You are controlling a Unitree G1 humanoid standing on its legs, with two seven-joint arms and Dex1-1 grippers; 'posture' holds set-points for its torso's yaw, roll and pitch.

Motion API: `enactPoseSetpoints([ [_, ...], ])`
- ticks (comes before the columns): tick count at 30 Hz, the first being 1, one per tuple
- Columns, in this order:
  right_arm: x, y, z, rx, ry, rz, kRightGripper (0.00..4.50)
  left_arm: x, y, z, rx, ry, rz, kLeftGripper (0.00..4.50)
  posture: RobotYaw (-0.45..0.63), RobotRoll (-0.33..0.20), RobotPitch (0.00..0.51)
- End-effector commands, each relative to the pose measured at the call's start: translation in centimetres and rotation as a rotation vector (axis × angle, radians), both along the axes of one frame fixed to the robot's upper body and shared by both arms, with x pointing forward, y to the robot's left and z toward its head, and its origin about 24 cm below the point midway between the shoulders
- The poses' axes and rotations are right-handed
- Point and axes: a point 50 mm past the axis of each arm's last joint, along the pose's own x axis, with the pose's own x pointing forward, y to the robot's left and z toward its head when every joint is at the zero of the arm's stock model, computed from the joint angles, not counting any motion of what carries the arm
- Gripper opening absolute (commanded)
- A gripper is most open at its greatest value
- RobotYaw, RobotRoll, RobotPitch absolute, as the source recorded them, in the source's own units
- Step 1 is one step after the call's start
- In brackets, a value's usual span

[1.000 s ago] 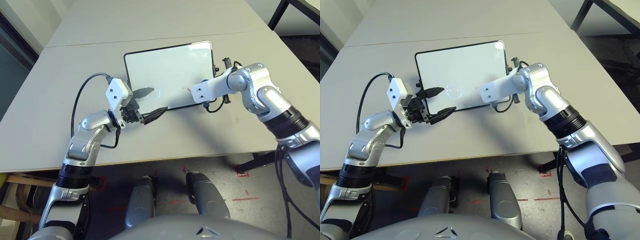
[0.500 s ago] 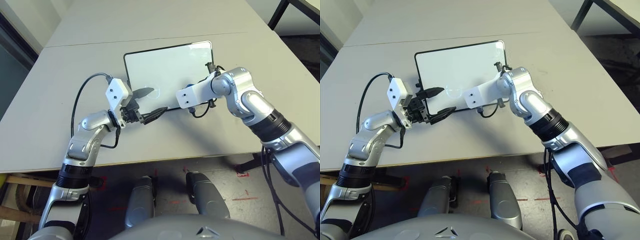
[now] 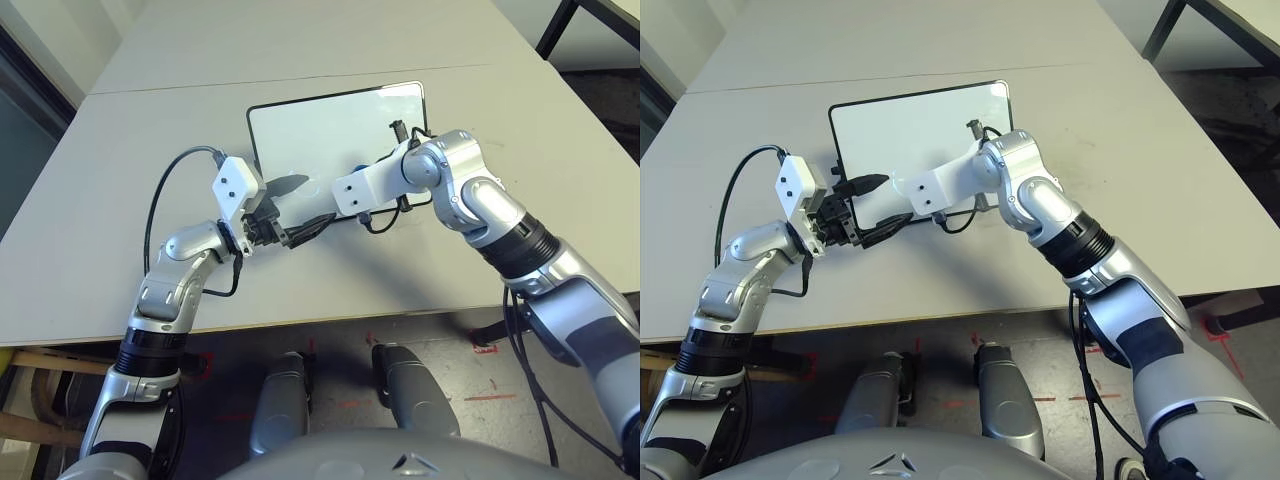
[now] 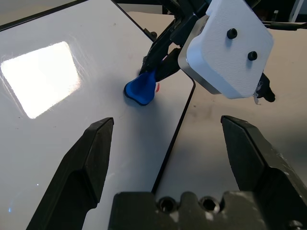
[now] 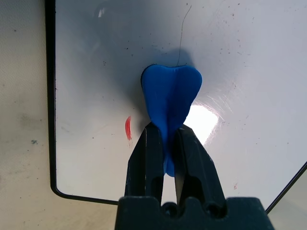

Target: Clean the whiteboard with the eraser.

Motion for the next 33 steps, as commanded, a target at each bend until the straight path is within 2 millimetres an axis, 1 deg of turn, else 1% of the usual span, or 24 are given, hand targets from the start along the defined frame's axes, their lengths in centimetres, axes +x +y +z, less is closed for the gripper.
enactPoseSetpoints([
  [1,0.1,-0.5,-0.3,-0.034,0.007,-0.005,0.1,-0.1,-0.2,-0.2,0.012,-0.001,-0.007,4.5,-0.13,0.0,0.132],
  [11,-0.2,-4.7,-1.4,-0.123,0.056,-0.088,0.1,0.0,-0.4,-0.2,0.008,0.0,-0.012,4.5,-0.15,0.0,0.133],
  [15,-0.3,-5.8,-1.4,-0.142,0.061,-0.118,0.1,0.1,-0.4,-0.2,0.008,0.001,-0.015,4.5,-0.15,0.0,0.133],
  [18,-0.2,-6.2,-1.2,-0.141,0.053,-0.134,0.1,0.2,-0.4,-0.2,0.008,0.001,-0.017,4.5,-0.15,0.0,0.133],
  [19,-0.2,-6.3,-1.1,-0.14,0.048,-0.137,0.1,0.2,-0.4,-0.2,0.009,0.001,-0.018,4.5,-0.17,0.0,0.137],
  [23,-0.1,-5.3,-0.9,-0.105,0.03,-0.119,0.1,0.2,-0.5,-0.2,0.009,0.002,-0.021,4.5,-0.17,0.0,0.139],
  [30,-0.6,-2.2,-0.8,-0.021,0.02,-0.045,0.1,0.2,-0.4,-0.2,0.01,0.004,-0.017,4.5,-0.16,0.0,0.142],
  [33,-0.6,-1.8,-0.6,-0.003,0.021,-0.039,0.1,0.2,-0.4,-0.3,0.01,0.005,-0.015,4.5,-0.16,0.0,0.141],
])
